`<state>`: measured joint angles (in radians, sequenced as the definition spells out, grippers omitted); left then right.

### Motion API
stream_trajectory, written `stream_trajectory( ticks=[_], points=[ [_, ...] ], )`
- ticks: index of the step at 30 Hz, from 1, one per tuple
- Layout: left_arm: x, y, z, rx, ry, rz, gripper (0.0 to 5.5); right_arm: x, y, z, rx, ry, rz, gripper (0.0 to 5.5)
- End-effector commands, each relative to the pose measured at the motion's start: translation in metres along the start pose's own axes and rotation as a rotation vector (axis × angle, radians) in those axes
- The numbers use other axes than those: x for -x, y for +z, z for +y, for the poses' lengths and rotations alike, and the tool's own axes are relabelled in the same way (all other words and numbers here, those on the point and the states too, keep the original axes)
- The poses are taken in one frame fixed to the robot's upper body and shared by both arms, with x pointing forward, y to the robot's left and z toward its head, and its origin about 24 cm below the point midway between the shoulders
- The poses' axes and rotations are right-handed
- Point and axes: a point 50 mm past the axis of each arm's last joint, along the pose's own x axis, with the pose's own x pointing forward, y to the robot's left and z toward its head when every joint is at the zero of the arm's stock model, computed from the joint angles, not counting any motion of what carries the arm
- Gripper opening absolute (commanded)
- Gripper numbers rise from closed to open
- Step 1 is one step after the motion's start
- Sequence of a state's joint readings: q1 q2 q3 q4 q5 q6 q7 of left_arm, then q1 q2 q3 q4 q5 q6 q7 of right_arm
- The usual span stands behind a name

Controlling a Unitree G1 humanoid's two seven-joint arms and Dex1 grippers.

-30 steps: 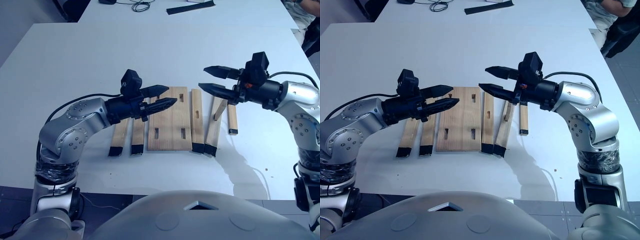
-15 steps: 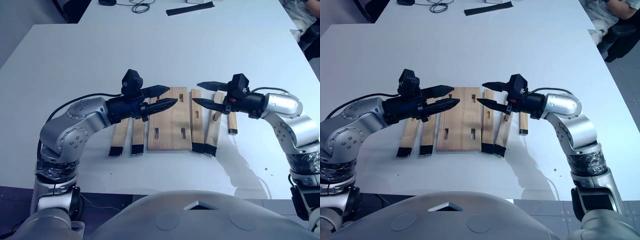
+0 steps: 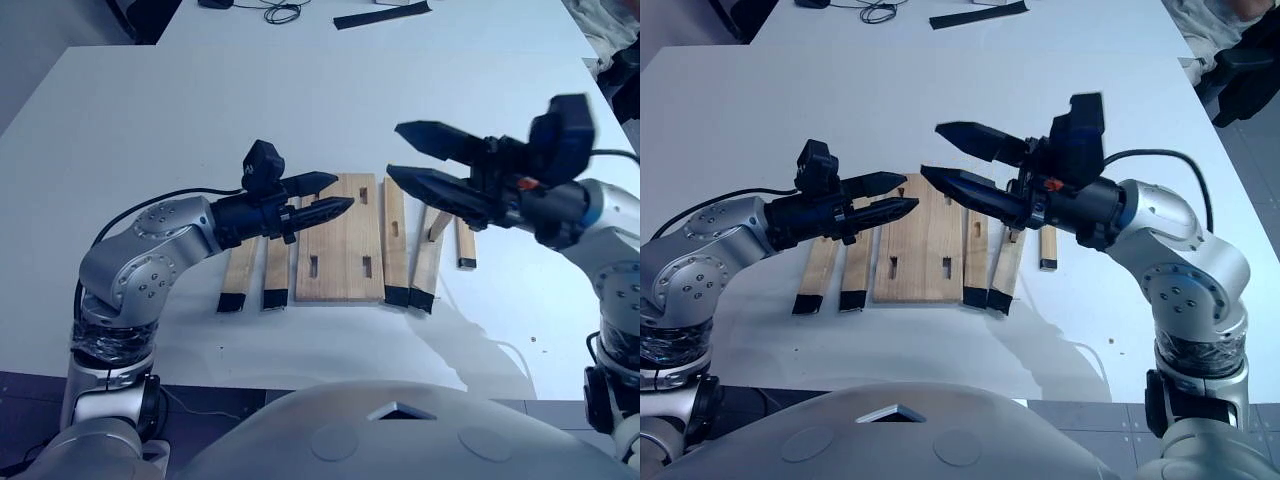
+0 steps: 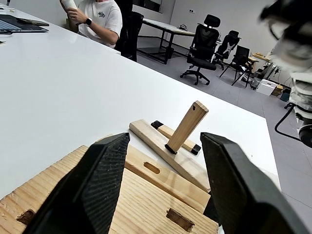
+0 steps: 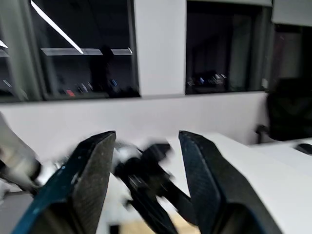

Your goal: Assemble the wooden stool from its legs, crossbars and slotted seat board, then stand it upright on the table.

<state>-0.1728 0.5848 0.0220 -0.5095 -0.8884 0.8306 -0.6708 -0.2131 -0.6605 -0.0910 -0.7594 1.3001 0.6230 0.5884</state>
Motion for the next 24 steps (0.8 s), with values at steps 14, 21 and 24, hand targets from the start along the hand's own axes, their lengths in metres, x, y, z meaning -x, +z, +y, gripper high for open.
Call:
stream_trajectory(
  ticks=[14,21,24],
  points=[
    [0.007,-0.003,0.001,-0.011,0.038,0.02,2.7,0.098,-0.134,0.02,-0.121,-0.128,0.73,2.4],
    [0.007,-0.004,0.0,-0.006,0.039,0.016,2.7,0.111,-0.156,0.013,0.021,-0.13,0.87,2.4],
    [0.007,-0.004,0.0,-0.005,0.039,0.016,2.7,0.117,-0.16,0.014,0.045,-0.12,0.912,2.4]
  ],
)
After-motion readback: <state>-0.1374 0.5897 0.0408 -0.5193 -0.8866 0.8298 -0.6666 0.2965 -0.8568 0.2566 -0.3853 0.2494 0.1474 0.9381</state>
